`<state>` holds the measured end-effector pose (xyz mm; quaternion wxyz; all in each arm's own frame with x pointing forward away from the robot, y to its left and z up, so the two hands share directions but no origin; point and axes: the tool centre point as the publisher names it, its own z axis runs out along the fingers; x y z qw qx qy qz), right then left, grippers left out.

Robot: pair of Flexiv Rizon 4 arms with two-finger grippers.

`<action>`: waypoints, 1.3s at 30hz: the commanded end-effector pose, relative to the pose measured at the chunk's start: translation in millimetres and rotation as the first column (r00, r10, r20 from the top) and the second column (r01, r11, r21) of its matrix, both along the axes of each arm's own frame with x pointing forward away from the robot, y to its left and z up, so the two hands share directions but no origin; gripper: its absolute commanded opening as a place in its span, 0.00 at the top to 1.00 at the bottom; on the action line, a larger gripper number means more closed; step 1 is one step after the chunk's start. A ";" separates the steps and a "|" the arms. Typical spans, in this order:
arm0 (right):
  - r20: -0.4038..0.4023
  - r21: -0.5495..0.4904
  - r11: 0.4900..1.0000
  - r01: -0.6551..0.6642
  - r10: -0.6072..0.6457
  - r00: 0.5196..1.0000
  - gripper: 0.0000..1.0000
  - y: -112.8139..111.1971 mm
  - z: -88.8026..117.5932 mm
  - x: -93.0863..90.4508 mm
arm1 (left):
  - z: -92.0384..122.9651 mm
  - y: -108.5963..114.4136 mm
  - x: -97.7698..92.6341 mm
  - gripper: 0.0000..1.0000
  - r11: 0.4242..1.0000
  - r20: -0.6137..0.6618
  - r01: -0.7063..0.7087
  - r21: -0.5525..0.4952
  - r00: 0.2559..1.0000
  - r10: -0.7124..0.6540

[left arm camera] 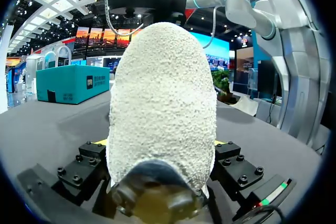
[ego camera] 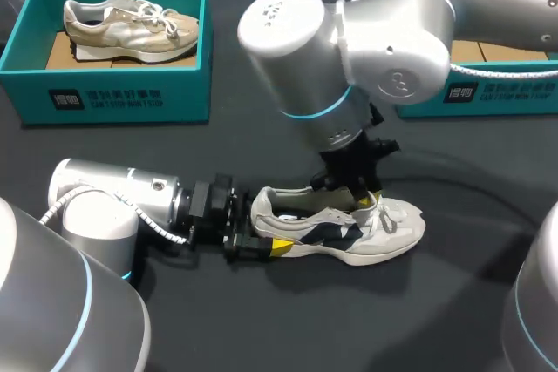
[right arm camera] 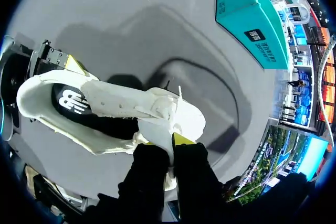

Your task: Take the shoe out of the shoebox, open the shoe tongue, remove and reinsert the insole, then place the shoe into the shoebox

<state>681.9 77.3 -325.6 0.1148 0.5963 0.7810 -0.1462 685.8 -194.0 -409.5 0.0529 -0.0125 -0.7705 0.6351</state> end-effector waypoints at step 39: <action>-0.082 0.348 0.929 0.128 -0.106 0.991 0.51 -62.8 -18.7 -4.3 | -1.8 0.4 1.6 1.00 1.000 0.000 -0.001 0.000 1.000 0.001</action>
